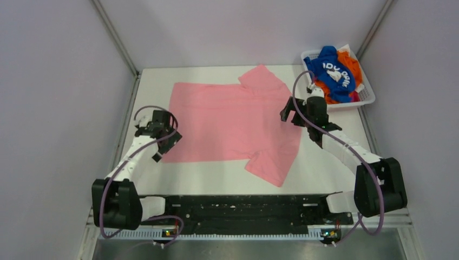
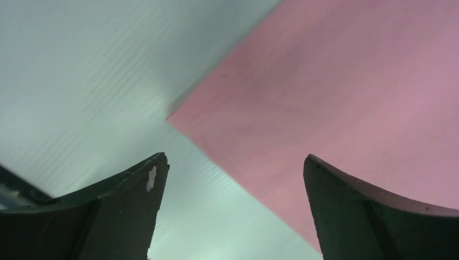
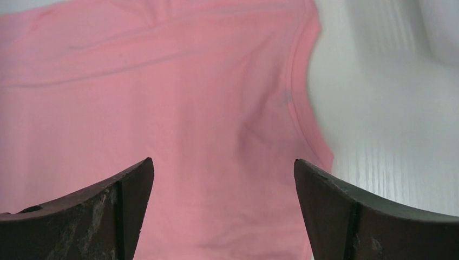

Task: Fold and stack the t-shirts
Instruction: Flatten out the tshirt, then grab the side of the flattened tshirt closest away from the robot with both arms

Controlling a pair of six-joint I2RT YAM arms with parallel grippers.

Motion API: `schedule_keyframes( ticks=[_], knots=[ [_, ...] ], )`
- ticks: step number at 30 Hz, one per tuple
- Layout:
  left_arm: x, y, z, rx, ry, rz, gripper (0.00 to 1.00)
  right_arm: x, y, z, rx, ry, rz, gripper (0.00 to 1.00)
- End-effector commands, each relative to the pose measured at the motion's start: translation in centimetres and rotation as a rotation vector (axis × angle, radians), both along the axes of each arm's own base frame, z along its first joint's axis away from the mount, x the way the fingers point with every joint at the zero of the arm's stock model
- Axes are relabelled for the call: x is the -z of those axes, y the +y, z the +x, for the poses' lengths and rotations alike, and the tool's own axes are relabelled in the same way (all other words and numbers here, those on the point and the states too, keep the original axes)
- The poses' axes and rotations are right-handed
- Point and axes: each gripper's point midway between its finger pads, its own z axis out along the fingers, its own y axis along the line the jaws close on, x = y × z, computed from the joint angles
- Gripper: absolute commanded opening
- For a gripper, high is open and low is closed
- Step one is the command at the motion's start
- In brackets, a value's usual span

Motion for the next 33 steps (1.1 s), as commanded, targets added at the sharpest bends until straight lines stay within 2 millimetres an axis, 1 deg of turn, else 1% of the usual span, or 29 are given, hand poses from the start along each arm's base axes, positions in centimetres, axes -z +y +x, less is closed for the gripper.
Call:
schedule_keyframes(
  ticks=[1, 5, 7, 8, 10, 14, 16, 19, 21, 24, 25, 27, 29, 31, 33],
  knots=[
    [1.7, 3.0, -5.1, -0.188, 0.046, 0.096, 0.99, 0.1, -0.2, -1.3, 0.023, -0.01, 0.047, 0.99],
    [2.8, 4.0, -6.5, -0.277, -0.006, 0.106, 0.95, 0.5, -0.1, -2.1, 0.011, -0.008, 0.057, 0.99],
    [3.3, 3.9, -6.1, -0.284, -0.04, 0.081, 0.93, 0.3, -0.1, -2.2, 0.009, -0.01, 0.057, 0.99],
    [3.5, 3.7, -5.8, -0.284, -0.054, 0.065, 0.92, 0.2, 0.3, -2.3, -0.011, -0.009, 0.067, 0.99],
    [4.0, 3.3, -5.2, -0.291, -0.063, 0.028, 0.91, 0.2, 0.4, -2.3, -0.02, -0.011, 0.07, 0.99],
    [5.1, 2.7, -4.1, -0.294, -0.036, -0.018, 0.84, 0.4, 0.4, -2.2, -0.021, -0.009, 0.065, 0.99],
    [5.6, 2.6, -3.8, -0.298, -0.006, -0.025, 0.75, 0.8, 0.3, -2.2, -0.016, 0.0, 0.057, 0.99],
    [6.7, 2.4, -3.9, -0.293, 0.049, -0.025, 0.65, 1.1, 0.1, -2.2, -0.006, 0.008, 0.052, 0.99],
    [7.3, 2.3, -4.0, -0.293, 0.079, -0.029, 0.61, 1.3, 0.0, -2.2, -0.002, 0.014, 0.048, 0.99],
    [8.0, 2.3, -4.2, -0.3, 0.108, -0.026, 0.6, 1.4, 0.1, -2.1, -0.002, 0.018, 0.047, 0.99],
    [8.2, 2.3, -4.3, -0.3, 0.114, -0.025, 0.58, 1.5, 0.0, -2.1, -0.002, 0.023, 0.045, 0.99],
    [8.6, 2.0, -4.2, -0.295, 0.123, -0.038, 0.47, 1.6, 0.1, -2.0, -0.002, 0.027, 0.044, 0.99],
    [8.8, 1.8, -4.2, -0.288, 0.131, -0.046, 0.4, 1.7, 0.1, -2.0, -0.002, 0.029, 0.044, 0.99],
    [9.0, 1.8, -4.2, -0.288, 0.136, -0.045, 0.35, 1.9, -0.3, -1.8, 0.017, 0.03, 0.034, 0.99],
    [9.2, 1.9, -4.3, -0.29, 0.143, -0.04, 0.23, 2.1, -0.2, -1.9, 0.015, 0.038, 0.032, 0.99]
  ],
)
